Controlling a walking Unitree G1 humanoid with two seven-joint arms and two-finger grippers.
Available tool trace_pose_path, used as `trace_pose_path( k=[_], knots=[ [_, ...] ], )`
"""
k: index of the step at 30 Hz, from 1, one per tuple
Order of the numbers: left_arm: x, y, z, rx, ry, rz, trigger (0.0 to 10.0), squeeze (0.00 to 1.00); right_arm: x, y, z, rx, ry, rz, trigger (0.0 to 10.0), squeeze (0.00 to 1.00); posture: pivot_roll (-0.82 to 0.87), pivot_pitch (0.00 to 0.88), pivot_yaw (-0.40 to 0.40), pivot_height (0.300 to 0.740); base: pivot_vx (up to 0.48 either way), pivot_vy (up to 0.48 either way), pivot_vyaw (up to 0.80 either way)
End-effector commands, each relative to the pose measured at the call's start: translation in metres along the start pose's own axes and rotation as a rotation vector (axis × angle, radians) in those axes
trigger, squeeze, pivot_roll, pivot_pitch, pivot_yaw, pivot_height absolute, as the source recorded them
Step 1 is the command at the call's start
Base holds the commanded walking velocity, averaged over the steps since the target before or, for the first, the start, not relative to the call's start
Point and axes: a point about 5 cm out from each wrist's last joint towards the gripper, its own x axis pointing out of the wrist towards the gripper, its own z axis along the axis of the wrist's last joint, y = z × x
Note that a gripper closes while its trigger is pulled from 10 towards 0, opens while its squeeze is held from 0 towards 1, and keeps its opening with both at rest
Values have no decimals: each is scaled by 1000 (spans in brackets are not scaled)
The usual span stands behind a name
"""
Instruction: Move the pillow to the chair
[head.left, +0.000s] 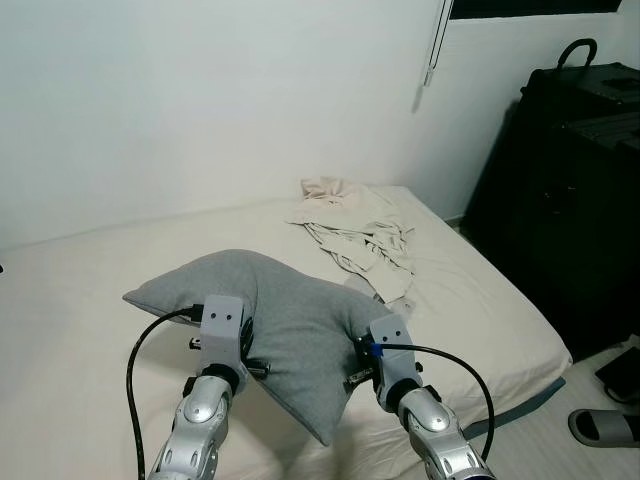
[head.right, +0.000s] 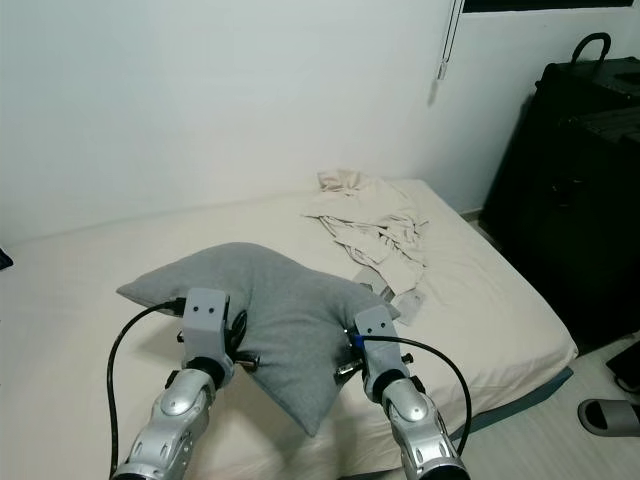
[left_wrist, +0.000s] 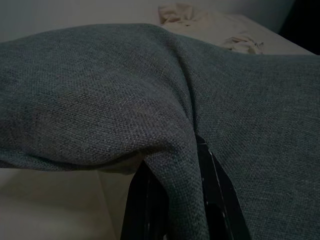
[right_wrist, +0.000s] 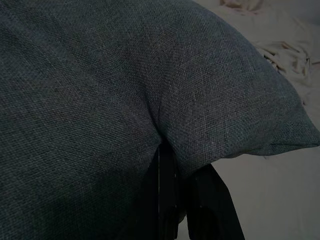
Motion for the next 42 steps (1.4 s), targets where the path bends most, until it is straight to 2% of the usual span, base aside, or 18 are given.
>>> trace_pose_path(
  k=[1,13,42],
  knots=[
    [-1,4,4,38,-36,11,10000,0,-1,-9,2,7,-15,-53,10000,0,12,54,-41,710,0,0,0],
    [1,6,6,40,-47,22,10000,0,0,-6,4,4,-34,-33,10000,0,14,53,-40,710,0,0,-40],
    [0,11,7,39,-49,63,10000,0,2,-3,5,-21,-46,3,10000,0,22,58,-64,710,0,0,-797]
  ],
)
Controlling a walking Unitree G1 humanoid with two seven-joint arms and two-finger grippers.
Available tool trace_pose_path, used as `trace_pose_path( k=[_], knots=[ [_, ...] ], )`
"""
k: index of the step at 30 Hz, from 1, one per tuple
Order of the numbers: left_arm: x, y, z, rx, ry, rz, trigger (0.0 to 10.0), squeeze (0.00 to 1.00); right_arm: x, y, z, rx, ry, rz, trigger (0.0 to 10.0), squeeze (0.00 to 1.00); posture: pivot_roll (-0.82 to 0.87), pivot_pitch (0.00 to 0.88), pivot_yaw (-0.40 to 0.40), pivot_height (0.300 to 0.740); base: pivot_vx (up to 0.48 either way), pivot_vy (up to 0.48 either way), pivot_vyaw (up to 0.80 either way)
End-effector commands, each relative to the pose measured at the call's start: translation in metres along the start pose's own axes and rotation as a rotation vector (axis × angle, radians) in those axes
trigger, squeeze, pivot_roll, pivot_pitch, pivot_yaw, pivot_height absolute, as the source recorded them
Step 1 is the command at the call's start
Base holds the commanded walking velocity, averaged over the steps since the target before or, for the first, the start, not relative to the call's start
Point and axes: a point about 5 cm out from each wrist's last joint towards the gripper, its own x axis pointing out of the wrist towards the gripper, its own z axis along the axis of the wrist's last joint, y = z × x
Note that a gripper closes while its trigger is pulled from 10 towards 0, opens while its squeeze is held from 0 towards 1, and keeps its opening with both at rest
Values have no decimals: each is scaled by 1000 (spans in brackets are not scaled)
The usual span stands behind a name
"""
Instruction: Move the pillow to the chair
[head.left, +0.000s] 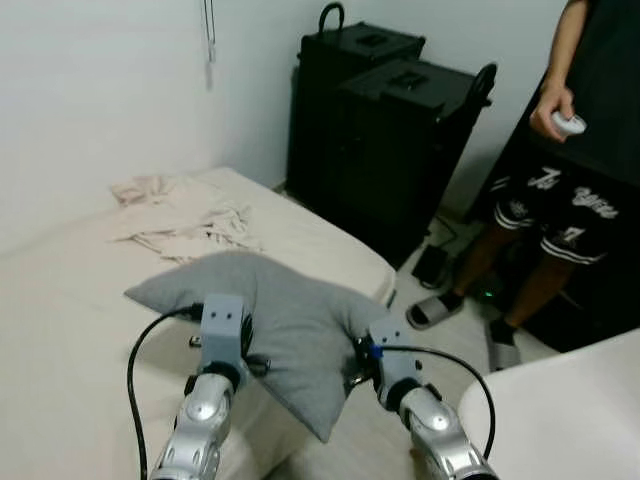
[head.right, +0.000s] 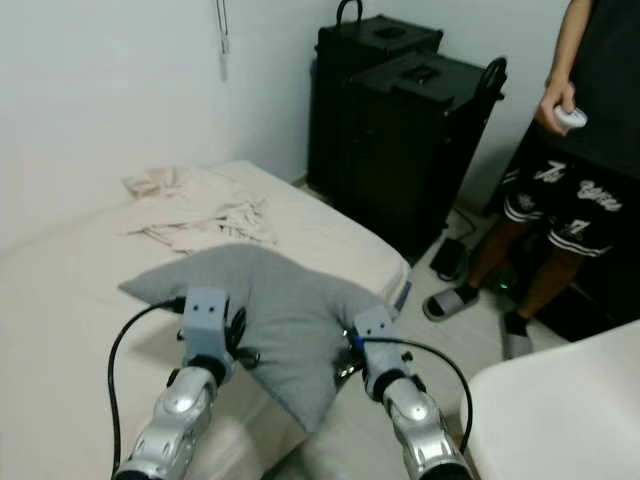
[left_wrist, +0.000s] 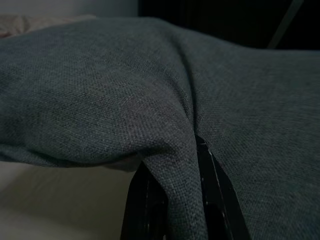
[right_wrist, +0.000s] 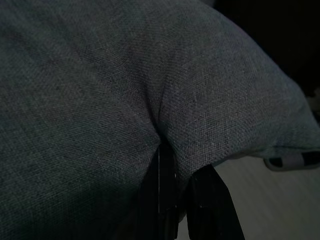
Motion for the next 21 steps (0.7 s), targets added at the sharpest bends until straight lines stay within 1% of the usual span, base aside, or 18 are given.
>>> trace_pose_path(
  k=[1,16,21],
  knots=[
    [-1,4,4,28,-28,15,10000,0,-3,-9,-1,-7,-3,-33,10000,0,23,58,-65,710,0,0,-800],
    [-3,6,1,42,-16,23,10000,0,-3,-7,-4,-6,14,-23,10000,0,25,58,-66,710,0,0,-800],
    [-2,6,1,46,-15,19,10000,0,-3,-9,-5,-5,20,-32,10000,0,27,55,-65,710,0,0,-800]
  ],
)
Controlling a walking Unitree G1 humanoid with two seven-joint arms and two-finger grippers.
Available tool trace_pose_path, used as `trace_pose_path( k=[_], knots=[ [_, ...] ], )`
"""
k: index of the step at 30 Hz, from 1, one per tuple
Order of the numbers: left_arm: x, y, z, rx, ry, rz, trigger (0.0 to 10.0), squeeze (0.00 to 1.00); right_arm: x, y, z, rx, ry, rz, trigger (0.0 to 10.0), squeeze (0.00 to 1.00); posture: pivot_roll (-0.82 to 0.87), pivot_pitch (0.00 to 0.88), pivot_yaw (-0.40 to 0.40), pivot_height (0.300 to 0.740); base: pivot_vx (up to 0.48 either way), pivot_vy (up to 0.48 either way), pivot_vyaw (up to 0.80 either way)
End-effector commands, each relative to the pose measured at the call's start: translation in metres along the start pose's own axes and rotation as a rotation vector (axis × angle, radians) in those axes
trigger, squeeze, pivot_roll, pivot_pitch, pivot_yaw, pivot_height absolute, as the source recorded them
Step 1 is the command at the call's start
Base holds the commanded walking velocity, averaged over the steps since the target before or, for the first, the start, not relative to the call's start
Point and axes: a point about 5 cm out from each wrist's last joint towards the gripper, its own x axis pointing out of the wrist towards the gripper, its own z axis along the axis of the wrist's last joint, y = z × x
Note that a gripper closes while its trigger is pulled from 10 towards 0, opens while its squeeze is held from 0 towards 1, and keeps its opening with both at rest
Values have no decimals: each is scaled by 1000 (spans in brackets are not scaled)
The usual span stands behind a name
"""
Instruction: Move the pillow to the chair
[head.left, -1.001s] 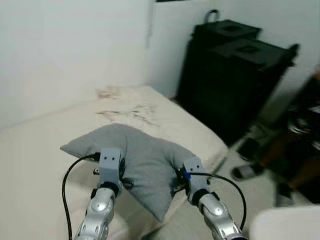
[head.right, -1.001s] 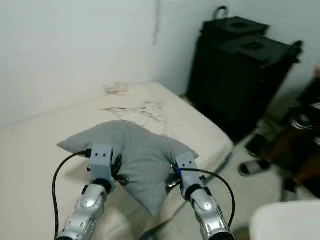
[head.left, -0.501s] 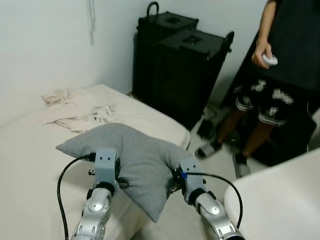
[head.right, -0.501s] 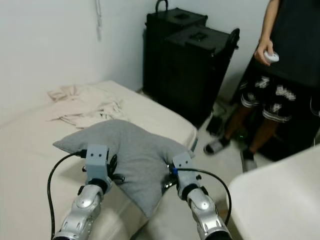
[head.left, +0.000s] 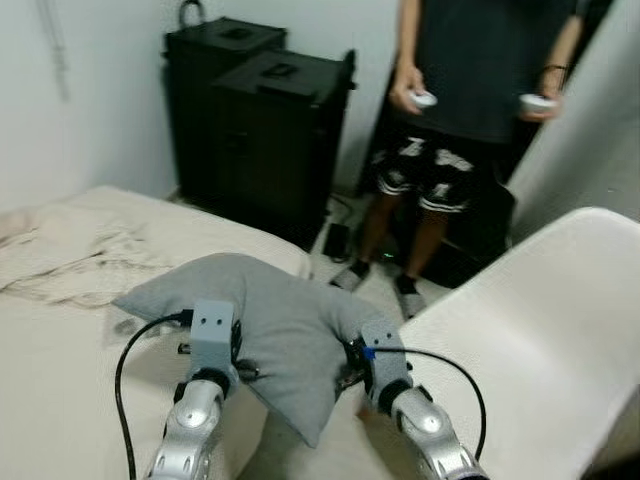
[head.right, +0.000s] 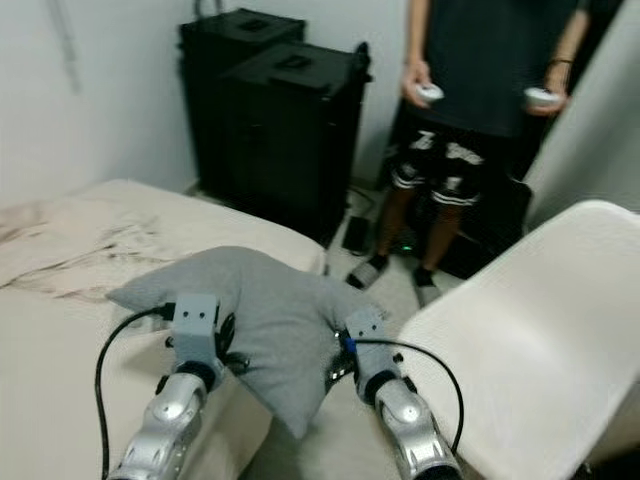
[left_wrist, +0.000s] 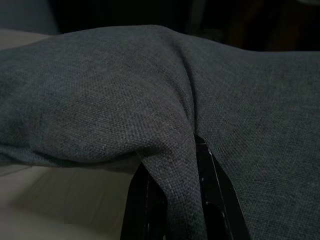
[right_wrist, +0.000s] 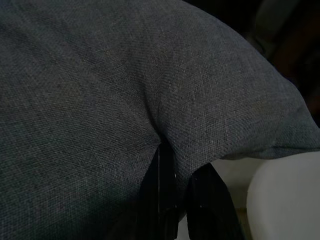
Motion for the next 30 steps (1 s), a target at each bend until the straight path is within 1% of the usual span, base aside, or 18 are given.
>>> trace_pose_path(
  k=[1,22,27,30],
  knots=[
    [1,1,6,32,-34,2,10000,0,-4,-14,-3,-7,12,-55,10000,0,29,52,-64,710,0,0,-800],
    [1,4,5,39,-28,6,10000,0,-5,-14,-7,17,32,-65,10000,0,39,57,-55,710,0,0,-800],
    [1,6,5,38,-23,8,10000,0,-5,-13,-9,38,43,-65,10000,0,39,60,-51,710,0,0,-800],
    [1,5,2,44,-12,5,10000,0,-5,-14,-9,29,42,-67,10000,0,37,62,-49,710,0,0,-800]
  ],
)
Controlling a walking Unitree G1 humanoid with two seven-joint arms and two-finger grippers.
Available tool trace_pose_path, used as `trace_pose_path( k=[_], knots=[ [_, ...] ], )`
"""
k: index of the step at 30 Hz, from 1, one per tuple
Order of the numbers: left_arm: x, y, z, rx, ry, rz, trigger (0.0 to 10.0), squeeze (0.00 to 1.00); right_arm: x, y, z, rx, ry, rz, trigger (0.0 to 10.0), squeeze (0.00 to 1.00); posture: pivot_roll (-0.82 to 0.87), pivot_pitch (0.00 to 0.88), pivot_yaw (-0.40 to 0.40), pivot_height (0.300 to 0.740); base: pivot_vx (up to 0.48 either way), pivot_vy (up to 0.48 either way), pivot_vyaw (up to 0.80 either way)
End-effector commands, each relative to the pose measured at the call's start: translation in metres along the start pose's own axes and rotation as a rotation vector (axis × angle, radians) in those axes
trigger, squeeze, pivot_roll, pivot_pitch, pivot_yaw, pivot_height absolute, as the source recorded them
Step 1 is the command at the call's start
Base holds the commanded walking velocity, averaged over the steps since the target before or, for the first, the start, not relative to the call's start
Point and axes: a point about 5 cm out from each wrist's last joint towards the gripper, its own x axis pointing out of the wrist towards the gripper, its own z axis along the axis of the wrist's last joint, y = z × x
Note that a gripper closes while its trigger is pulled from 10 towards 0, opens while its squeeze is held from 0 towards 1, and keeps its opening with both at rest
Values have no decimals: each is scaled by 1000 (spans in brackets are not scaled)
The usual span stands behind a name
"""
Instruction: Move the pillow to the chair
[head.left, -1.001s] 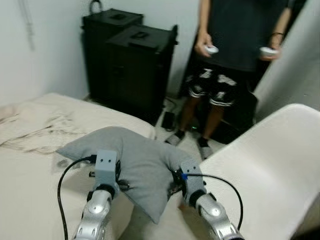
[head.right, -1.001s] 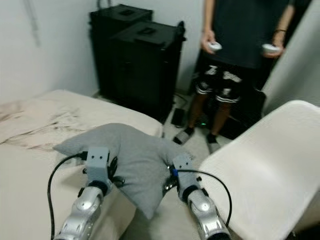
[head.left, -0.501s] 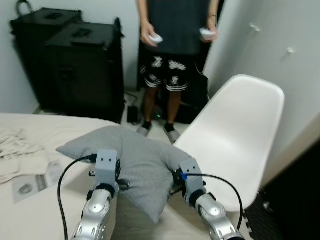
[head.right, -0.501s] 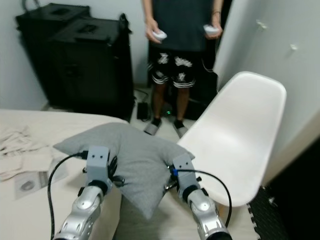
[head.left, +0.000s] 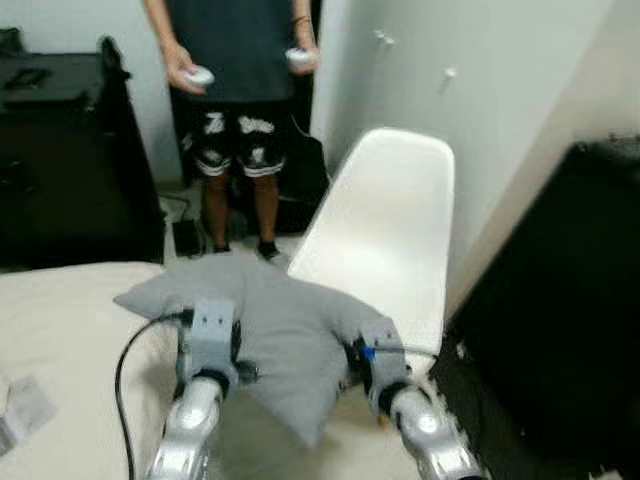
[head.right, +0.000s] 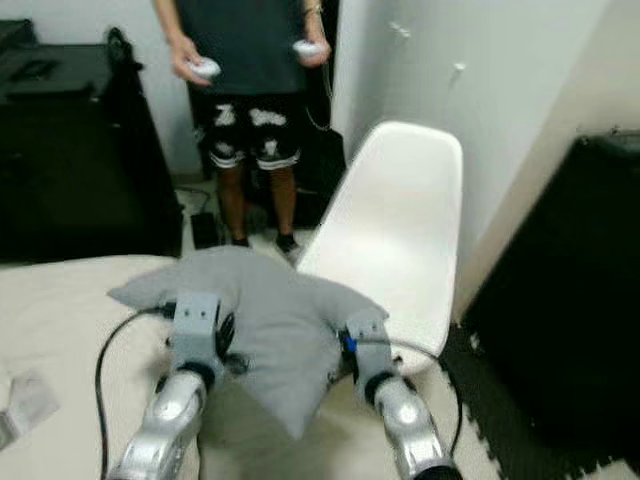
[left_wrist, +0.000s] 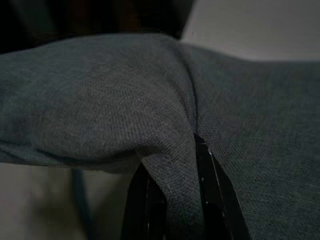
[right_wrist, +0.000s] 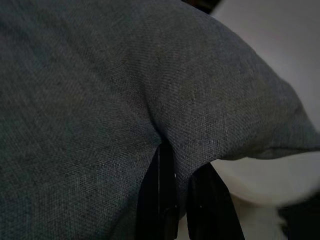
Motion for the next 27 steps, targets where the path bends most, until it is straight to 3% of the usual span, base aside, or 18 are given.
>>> trace_pose_path(
  k=[1,18,24,27],
  knots=[
    [0,9,3,38,-18,24,10000,0,-2,-11,0,9,-1,-56,10000,0,37,62,-49,710,0,0,-800],
    [7,12,12,115,-18,-67,10000,0,-4,-5,-8,59,-2,-121,10000,0,80,66,76,710,0,0,-800],
    [9,15,11,43,-9,-14,10000,0,-5,-2,-8,99,-20,-100,10000,0,59,70,60,710,0,0,-786],
    [9,17,11,26,-11,17,10000,0,-5,2,-5,59,-30,-55,10000,0,57,70,54,710,0,0,0]
  ],
)
